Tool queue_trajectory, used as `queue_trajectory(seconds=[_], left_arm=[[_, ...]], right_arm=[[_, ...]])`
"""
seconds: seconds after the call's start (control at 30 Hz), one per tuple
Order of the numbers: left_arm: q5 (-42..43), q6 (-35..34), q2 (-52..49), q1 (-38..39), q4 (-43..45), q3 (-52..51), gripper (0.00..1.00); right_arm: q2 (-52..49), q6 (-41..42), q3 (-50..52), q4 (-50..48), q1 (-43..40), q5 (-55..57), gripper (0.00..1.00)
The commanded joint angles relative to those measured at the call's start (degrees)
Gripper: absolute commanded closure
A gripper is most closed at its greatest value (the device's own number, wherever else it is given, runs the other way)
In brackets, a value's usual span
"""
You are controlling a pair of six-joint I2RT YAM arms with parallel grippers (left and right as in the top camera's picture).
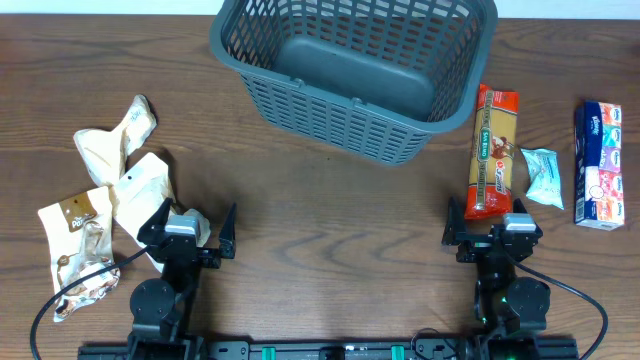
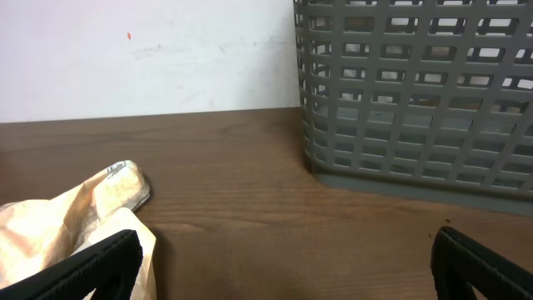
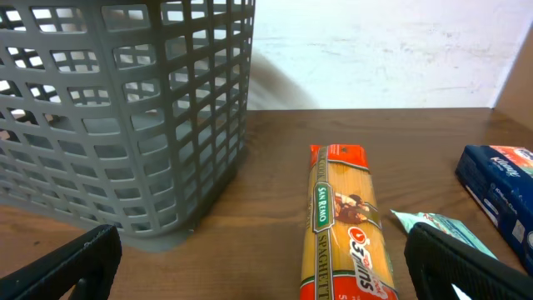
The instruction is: Pack container
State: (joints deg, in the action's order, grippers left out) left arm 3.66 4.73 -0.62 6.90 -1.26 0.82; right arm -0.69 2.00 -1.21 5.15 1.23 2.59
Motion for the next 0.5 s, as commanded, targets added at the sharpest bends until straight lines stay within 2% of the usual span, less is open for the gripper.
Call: queue_trajectory(seconds=[0.0, 0.47], left_arm=[[0.39, 0.55, 0.39, -0.17, -2.56, -0.59, 0.01], [0.39, 0.55, 0.39, -0.17, -2.56, -0.59, 0.02]], right_arm=[[0.39, 0.74, 0.37, -0.02, -0.55, 0.59, 0.01], [0.39, 0.74, 0.37, -0.02, -0.55, 0.59, 0.01]])
